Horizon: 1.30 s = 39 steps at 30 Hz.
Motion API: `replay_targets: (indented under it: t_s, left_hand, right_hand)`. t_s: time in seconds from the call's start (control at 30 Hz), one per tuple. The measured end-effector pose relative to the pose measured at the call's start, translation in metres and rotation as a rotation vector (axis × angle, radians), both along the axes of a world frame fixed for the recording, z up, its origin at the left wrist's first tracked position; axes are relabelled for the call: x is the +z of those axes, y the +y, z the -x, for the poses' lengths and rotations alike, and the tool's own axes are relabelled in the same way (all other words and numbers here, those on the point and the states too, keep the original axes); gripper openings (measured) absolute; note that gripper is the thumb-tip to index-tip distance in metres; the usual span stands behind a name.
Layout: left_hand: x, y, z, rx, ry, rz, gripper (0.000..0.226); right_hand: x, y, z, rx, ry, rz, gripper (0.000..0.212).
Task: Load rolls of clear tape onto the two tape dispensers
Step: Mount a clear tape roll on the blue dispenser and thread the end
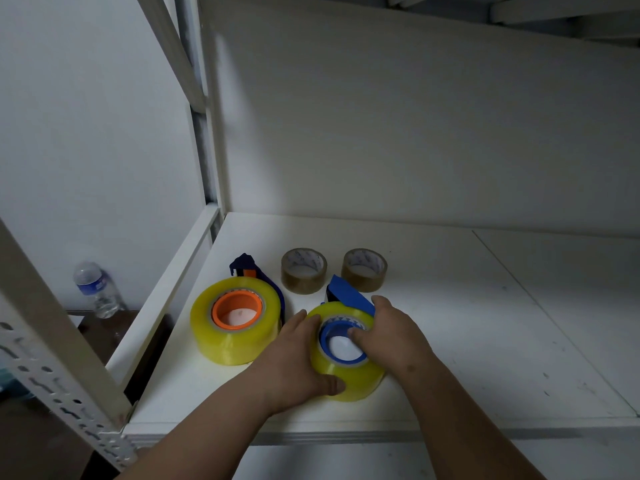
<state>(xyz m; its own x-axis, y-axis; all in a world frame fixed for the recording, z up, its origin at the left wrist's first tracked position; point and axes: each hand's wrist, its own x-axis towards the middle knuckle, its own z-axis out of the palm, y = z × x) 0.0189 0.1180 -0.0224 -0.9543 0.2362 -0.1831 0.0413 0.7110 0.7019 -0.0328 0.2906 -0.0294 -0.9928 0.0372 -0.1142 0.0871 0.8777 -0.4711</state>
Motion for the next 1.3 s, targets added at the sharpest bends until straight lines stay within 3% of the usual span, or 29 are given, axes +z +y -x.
replay_targets:
  t_s: [0.5,0.7,1.0,1.3]
  left_hand:
    - [0.0,0.004,0.009,0.003,0.097,0.056,0.106]
    - [-0.003,0.009,0.021,0.019,0.088,0.054,0.107]
    - [-0.006,0.014,0.035,0.054,0.074,0.079,0.113]
    - [-0.011,0.02,0.047,0.077,0.098,0.117,0.11]
  right_hand:
    - [0.001,0.004,0.007,-0.013,0.024,0.212,0.067]
    - [-0.004,0.007,0.016,-0.001,0.074,0.145,0.05]
    - [-0.005,0.007,0.027,0.024,0.063,0.131,0.064]
    - [-0.006,0.009,0.033,0.039,0.035,0.102,0.065]
